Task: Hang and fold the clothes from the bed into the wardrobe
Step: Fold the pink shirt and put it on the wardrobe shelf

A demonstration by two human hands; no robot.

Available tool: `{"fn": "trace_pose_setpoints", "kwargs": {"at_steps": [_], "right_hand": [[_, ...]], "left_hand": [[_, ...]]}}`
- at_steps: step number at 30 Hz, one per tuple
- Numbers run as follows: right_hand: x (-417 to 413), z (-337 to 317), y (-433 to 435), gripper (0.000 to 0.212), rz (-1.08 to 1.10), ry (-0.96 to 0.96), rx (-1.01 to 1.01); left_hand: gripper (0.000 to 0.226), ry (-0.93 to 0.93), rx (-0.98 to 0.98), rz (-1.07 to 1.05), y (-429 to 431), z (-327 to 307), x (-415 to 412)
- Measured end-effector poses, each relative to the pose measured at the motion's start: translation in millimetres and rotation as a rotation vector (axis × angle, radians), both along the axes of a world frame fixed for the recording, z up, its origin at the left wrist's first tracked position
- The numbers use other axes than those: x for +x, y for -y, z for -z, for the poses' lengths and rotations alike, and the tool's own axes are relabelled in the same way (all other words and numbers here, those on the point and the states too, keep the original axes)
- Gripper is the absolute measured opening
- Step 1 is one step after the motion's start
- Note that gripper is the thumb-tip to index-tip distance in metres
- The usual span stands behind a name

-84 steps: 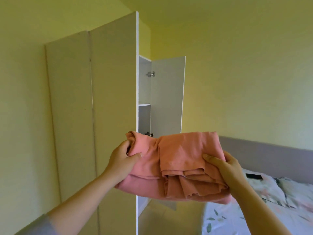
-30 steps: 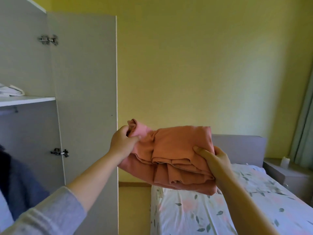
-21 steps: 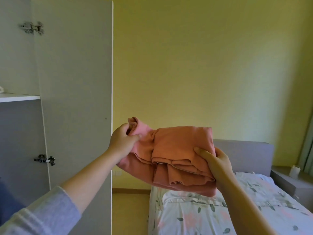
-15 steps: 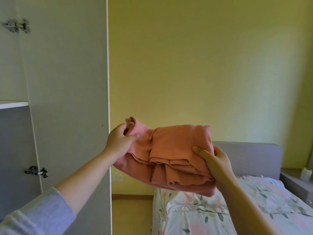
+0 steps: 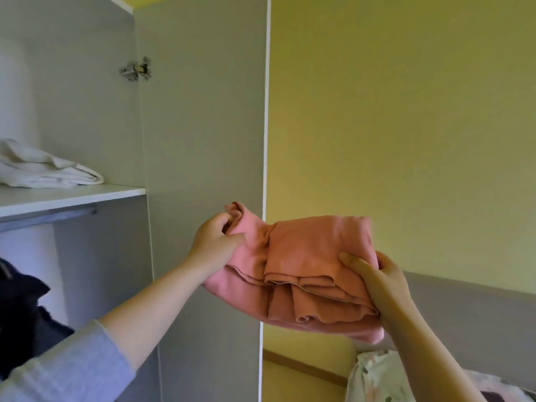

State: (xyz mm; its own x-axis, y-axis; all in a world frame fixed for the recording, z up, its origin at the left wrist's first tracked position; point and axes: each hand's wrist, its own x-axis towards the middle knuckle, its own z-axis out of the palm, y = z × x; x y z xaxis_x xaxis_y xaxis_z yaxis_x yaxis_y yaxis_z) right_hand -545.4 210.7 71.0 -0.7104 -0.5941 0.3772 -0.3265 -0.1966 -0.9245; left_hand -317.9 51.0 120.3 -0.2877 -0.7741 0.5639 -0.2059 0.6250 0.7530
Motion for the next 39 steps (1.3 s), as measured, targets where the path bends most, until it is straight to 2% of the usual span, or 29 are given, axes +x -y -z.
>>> {"fn": "trace_pose_setpoints", "kwargs": {"at_steps": [2,6,11,18,22,31,39], "right_hand": [[20.5,-3.9,39.7,0.02,-0.075,-0.001,-0.015],[75.3,-20.8,113.5,0.024,-0.196,-0.035,-0.052],[149.7,-47.7,194.5,0.025,-0.312,-0.047,-0.123],[229.2,-83.8,288.7,0.029,-0.441,-0.015,-0.156],[261.1,-109.7,338.3,0.027,-0.529,0.062,-0.191],[318.5,-141.5,462.7,0.022,-0.744,0.16,-0.237],[344.1,-161.5,549.9,0.03,-0.928,0.254,-0.224]], "left_hand": [[0.017,-0.004,-0.014,-0.056,22.2,-7.3,26.5],[0.026,0.032,-0.085,-0.206,69.1,-26.0,90.3],[0.019,0.014,-0.187,-0.353,120.1,-55.9,174.4],[0.015,0.009,-0.284,-0.457,182.2,-101.2,263.8],[0.018,0.052,-0.379,-0.564,212.1,-138.2,300.7],[0.015,0.17,-0.435,-0.79,294.6,-187.0,351.7],[0.009,0.244,-0.447,-0.929,365.1,-214.8,378.3]]}}
